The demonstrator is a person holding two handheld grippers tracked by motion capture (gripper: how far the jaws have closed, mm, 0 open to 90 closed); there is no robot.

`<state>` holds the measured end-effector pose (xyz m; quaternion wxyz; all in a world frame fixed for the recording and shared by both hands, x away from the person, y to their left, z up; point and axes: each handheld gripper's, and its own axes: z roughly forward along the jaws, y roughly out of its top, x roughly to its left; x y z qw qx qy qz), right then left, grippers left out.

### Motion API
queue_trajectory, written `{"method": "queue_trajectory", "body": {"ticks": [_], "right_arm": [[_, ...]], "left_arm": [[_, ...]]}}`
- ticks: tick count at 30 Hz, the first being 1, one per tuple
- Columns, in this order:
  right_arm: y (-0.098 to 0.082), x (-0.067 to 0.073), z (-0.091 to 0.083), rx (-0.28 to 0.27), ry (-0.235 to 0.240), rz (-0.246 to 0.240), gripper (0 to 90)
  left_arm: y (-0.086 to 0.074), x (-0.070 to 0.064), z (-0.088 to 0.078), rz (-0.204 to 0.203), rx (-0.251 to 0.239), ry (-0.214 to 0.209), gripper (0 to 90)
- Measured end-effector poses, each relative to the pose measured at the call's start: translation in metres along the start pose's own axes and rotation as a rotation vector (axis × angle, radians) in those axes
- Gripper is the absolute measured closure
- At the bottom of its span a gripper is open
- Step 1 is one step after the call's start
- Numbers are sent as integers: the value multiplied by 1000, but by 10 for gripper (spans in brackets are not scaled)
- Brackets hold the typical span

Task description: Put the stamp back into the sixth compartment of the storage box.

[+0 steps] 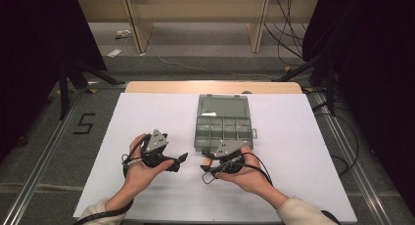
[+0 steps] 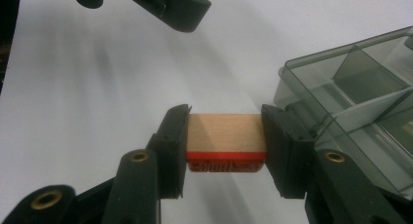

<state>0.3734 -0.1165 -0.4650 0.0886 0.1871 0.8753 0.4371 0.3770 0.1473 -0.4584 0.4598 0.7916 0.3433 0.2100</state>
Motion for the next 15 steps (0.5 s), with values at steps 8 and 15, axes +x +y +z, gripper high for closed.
{"method": "queue_trajectory", "body": {"ticks": [8,15], "right_arm": [[1,-3,-2,-7,-7,4,559],[2,-6,-5,-15,-17,10,559]], "left_arm": [[0,0,0,-1,-1,1,0],[0,0,0,-1,0,2,0]]}}
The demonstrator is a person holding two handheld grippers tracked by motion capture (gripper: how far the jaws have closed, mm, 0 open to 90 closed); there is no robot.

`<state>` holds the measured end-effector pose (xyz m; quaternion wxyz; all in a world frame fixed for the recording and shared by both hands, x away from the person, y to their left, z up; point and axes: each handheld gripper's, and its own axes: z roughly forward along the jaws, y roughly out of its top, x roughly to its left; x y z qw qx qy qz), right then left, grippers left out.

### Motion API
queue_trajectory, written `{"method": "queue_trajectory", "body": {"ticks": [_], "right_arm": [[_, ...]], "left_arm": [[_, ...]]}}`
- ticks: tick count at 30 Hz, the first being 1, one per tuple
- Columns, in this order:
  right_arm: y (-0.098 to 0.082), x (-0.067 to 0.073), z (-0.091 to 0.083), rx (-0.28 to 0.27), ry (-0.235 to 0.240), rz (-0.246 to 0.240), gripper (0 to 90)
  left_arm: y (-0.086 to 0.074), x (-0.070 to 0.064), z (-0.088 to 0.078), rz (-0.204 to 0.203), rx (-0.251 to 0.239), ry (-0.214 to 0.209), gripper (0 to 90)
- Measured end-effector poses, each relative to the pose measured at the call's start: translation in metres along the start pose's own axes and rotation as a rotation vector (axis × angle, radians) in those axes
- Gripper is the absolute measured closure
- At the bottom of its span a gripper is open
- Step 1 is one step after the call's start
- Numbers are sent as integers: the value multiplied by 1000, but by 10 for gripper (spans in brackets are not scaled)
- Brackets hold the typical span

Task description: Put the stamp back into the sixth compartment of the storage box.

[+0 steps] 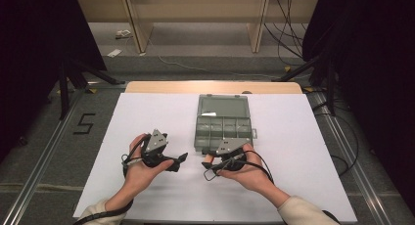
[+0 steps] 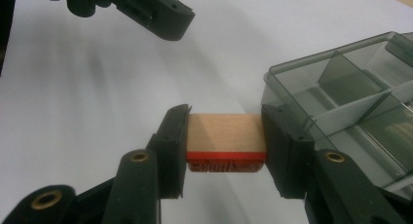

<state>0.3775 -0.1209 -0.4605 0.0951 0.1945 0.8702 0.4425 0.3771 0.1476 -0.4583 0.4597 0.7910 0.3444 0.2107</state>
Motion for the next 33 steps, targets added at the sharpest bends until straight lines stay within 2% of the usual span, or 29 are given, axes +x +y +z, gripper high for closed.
{"method": "queue_trajectory", "body": {"ticks": [33], "right_arm": [[4,-12,-9,-34,-35,25,559]], "left_arm": [[0,0,0,-1,-1,1,0]]}}
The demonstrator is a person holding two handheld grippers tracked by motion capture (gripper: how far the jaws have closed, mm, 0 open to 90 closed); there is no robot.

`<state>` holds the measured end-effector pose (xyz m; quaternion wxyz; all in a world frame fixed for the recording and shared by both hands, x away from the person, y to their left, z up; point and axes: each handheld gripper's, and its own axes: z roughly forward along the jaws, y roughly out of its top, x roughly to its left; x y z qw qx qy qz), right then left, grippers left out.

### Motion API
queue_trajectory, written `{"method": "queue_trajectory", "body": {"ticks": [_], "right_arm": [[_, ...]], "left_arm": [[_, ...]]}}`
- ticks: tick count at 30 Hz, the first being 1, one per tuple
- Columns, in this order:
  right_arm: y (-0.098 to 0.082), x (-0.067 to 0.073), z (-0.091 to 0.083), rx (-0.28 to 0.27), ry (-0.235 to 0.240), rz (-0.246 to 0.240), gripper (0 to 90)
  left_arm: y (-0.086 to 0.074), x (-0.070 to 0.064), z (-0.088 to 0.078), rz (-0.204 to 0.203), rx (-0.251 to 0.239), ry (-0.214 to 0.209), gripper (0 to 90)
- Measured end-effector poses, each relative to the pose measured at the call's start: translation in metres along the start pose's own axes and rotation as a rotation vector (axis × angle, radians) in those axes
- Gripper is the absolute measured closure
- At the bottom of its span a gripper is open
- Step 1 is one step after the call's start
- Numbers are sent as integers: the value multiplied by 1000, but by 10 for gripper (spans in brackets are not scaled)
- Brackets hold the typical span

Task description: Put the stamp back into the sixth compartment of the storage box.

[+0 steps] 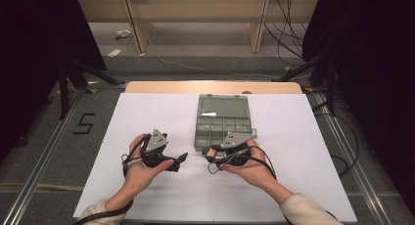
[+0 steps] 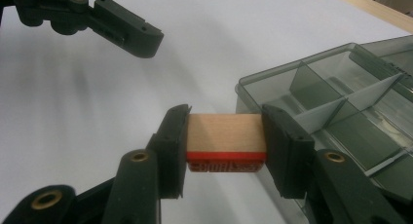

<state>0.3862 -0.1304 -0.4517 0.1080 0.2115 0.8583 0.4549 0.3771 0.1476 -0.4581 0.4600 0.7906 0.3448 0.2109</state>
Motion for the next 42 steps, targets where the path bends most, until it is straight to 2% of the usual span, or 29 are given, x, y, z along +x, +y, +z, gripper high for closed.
{"method": "queue_trajectory", "body": {"ticks": [42], "right_arm": [[6,-26,-6,-30,-62,42,560]], "left_arm": [[0,0,1,-1,1,-3,0]]}}
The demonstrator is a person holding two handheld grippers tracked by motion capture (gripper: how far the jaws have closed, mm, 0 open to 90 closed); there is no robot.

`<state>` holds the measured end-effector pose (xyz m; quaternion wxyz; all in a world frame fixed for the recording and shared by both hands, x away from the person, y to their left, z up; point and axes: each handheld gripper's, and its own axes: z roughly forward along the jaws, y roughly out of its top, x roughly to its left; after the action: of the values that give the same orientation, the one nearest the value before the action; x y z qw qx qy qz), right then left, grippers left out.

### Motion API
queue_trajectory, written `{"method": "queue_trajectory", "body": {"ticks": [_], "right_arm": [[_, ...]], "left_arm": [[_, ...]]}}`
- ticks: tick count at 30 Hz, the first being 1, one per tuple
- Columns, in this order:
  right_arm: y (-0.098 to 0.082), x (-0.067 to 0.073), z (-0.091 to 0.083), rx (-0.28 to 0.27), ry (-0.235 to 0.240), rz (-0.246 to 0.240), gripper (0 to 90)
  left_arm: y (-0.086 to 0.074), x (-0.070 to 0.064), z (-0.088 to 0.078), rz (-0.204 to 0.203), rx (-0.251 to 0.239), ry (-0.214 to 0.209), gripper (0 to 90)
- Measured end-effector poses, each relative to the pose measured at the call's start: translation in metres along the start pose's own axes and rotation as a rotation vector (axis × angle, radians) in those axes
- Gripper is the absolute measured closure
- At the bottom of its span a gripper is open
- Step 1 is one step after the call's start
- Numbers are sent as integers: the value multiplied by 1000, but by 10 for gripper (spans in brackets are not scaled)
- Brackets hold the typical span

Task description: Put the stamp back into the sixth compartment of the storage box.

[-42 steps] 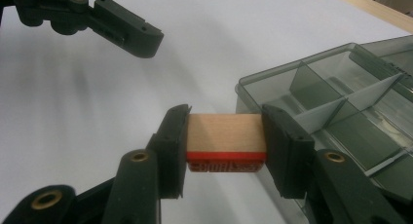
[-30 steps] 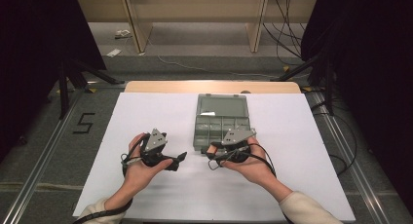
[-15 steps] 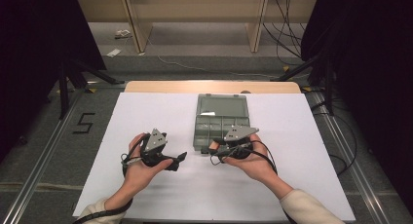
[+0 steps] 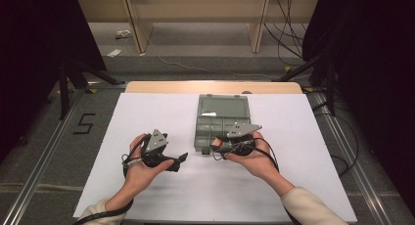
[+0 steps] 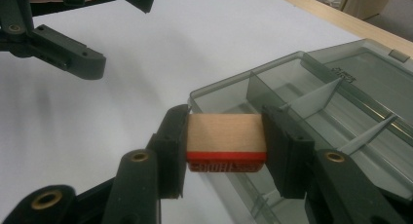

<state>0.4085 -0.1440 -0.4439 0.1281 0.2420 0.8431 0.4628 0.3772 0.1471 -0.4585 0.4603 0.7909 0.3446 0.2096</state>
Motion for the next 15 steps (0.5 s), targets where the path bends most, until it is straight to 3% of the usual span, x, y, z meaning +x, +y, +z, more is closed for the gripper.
{"method": "queue_trajectory", "body": {"ticks": [15], "right_arm": [[3,-9,4,-4,-17,15,560]], "left_arm": [[0,0,0,-1,1,-3,0]]}}
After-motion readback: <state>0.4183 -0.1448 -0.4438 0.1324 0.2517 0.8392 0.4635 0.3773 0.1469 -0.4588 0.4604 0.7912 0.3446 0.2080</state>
